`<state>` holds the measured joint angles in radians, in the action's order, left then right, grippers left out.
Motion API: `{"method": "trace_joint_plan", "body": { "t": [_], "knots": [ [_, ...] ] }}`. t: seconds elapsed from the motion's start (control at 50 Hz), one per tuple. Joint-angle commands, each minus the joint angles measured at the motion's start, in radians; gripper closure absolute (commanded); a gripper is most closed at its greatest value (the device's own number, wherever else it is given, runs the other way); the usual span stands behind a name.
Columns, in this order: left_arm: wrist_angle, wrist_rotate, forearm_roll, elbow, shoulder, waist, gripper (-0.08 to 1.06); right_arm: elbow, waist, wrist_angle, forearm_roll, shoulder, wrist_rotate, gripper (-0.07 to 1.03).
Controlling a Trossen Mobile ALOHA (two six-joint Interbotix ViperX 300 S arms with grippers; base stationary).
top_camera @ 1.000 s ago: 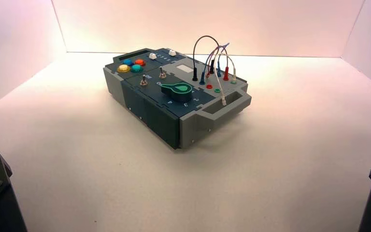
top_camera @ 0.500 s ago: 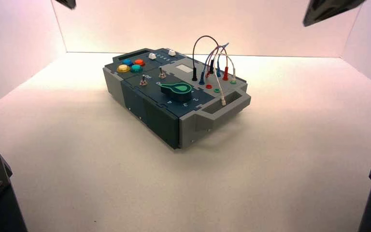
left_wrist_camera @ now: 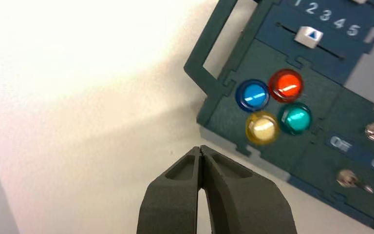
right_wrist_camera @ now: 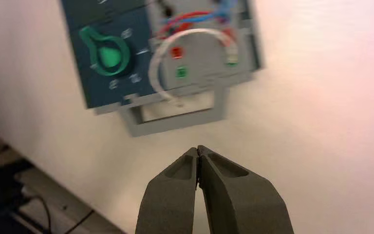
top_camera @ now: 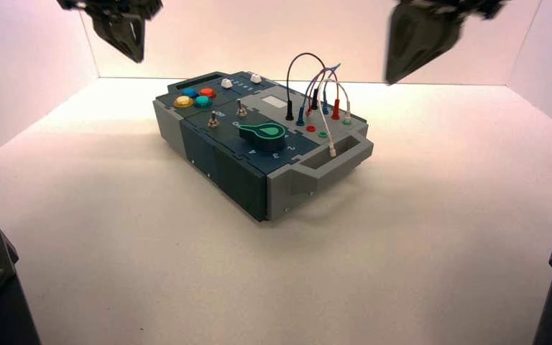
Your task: Move the box away.
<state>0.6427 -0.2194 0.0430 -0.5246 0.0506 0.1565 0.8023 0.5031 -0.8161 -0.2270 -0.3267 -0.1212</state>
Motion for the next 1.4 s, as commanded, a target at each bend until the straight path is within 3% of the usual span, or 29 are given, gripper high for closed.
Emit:
{"method": "trace_joint_plan", "body": {
  "t": [0.02, 0.34, 0.5, 0.8, 1.02, 1.34, 1.4],
  "knots": [
    [-0.028, -0.009, -0.006, 0.044, 0.026, 0.002, 1.01, -0.048, 0.072, 0.015, -0.011, 0.043, -0.005, 0.98],
    [-0.041, -0.012, -0.014, 0.107, 0.129, -0.006, 1.01, -0.118, 0.187, 0.020, -0.009, 0.195, -0.023, 0.98],
    [-0.066, -0.012, -0.012, 0.124, 0.156, -0.009, 1.01, -0.140, 0.210, 0.044, -0.009, 0.264, -0.038, 0.98],
    [-0.069, -0.012, -0.018, 0.150, 0.199, -0.020, 1.01, -0.146, 0.264, 0.051, -0.012, 0.344, -0.040, 0.98],
    [-0.069, -0.014, -0.020, 0.166, 0.215, -0.025, 1.01, -0.146, 0.270, 0.012, -0.043, 0.354, -0.044, 0.98],
    [-0.064, -0.012, -0.020, 0.218, 0.262, -0.026, 1.01, -0.156, 0.295, -0.028, -0.115, 0.379, -0.100, 0.98],
    [-0.061, -0.014, -0.020, 0.218, 0.267, -0.023, 1.01, -0.156, 0.295, -0.028, -0.118, 0.388, -0.100, 0.98]
  ]
}}
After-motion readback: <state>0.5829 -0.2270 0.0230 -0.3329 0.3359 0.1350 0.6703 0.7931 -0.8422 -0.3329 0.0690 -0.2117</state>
